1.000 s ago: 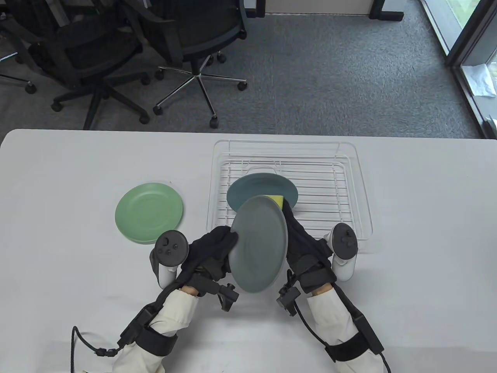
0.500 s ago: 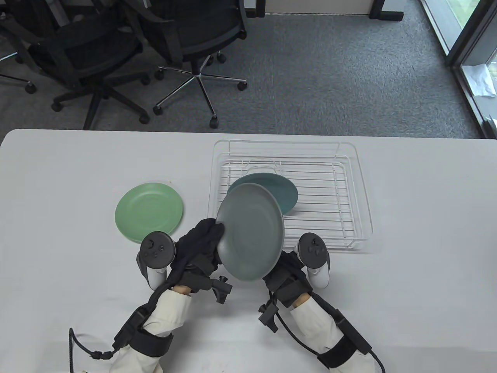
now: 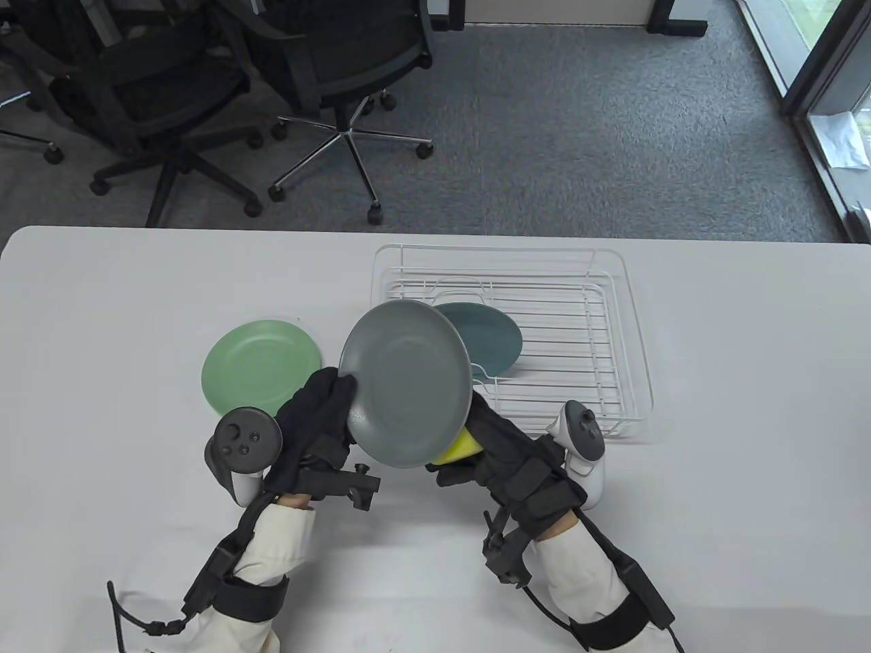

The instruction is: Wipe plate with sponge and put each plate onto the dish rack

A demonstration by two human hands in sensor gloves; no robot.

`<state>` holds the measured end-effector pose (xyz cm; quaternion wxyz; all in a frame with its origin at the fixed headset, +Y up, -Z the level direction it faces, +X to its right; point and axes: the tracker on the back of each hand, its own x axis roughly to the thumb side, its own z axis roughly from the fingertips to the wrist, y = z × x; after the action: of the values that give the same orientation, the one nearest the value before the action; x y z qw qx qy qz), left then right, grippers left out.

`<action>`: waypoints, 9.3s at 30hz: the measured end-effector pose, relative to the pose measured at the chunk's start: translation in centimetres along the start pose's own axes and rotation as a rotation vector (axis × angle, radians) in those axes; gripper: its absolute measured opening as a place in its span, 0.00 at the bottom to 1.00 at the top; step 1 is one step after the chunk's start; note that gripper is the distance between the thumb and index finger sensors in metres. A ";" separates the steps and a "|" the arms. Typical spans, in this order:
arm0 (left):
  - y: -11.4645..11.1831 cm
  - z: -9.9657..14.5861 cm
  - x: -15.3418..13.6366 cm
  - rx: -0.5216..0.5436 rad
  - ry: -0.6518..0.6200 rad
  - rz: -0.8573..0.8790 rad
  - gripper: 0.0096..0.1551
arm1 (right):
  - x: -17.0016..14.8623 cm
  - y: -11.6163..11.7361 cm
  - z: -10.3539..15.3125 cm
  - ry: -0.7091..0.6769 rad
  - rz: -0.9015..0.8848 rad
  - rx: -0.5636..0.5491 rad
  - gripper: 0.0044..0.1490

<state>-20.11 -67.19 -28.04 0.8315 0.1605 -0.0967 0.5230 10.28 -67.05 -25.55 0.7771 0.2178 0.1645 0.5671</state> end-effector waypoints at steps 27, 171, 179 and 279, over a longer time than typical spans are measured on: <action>-5.8 -6.2 4.6 -0.060 -0.264 -0.647 0.24 | 2.3 -9.9 2.8 -0.216 -0.160 -0.282 0.38; 4.6 -1.4 -0.8 0.070 0.217 0.286 0.31 | 2.7 -5.1 1.1 -0.173 0.055 -0.111 0.38; 0.4 -1.2 2.2 -0.120 0.112 0.322 0.33 | 4.1 -3.2 1.5 -0.210 0.482 -0.245 0.39; -6.4 0.3 3.4 -0.317 -0.111 0.290 0.33 | 1.9 2.7 -0.5 -0.165 1.547 -0.124 0.49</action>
<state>-12.91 -66.98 -27.72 0.7559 0.0407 -0.2452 0.6057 8.42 -64.51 -24.55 0.1810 0.2681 -0.1245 0.9380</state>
